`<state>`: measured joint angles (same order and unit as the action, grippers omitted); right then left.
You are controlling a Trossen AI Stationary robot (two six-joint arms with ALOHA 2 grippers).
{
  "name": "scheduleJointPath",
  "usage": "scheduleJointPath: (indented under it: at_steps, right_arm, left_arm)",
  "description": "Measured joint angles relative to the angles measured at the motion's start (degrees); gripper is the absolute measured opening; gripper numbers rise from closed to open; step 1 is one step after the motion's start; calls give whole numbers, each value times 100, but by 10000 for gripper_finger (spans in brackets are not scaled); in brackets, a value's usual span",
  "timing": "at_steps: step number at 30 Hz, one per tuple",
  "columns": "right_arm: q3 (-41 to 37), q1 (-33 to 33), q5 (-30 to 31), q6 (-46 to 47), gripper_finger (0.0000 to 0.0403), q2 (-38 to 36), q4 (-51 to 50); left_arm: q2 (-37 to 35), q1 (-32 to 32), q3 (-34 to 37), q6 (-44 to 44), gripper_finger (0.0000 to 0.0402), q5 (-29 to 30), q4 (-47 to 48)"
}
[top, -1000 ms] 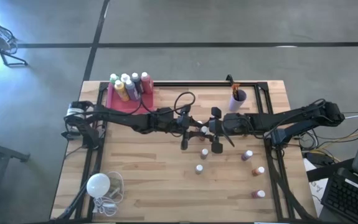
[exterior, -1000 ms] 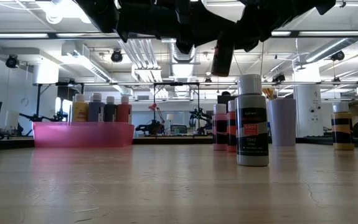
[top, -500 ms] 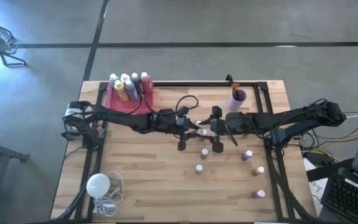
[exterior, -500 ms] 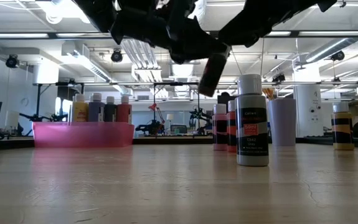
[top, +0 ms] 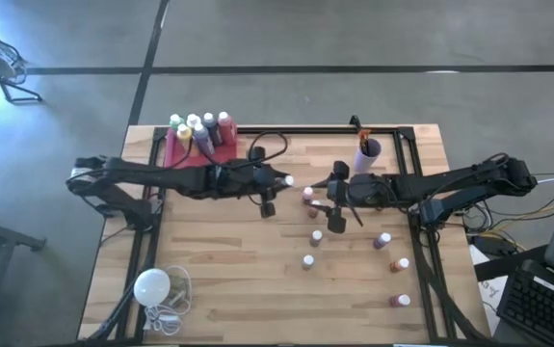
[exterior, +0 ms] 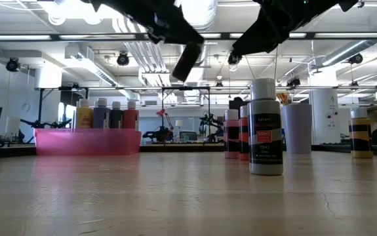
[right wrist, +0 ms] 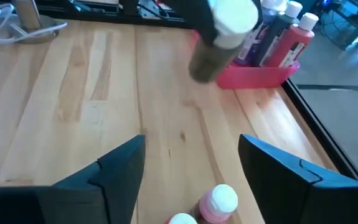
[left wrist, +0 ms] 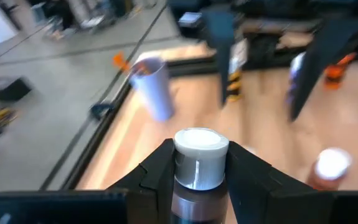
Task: Pick & Place Paint Supplies
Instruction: Put the small brown paint bottle into the pink bin
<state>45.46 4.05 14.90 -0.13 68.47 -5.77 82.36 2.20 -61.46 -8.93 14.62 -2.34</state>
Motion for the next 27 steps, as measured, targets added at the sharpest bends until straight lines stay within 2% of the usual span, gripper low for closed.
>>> scheduleJointPath:
  at_steps: [9,15,19,27]
  right_arm:
    - [-14,-146,30,7,226,0,8]
    - [-56,-539,30,16,235,-24,128]
    - [-120,-815,30,46,248,-24,397]
    - [-339,-1323,27,18,261,-26,1359]
  left_arm:
    - [-645,33,475,136,119,1298,221]
    - [-1170,97,1136,403,119,1725,-108]
    - [-1499,184,1774,459,119,1832,-809]
    - [-1873,504,3064,407,119,1888,-2984]
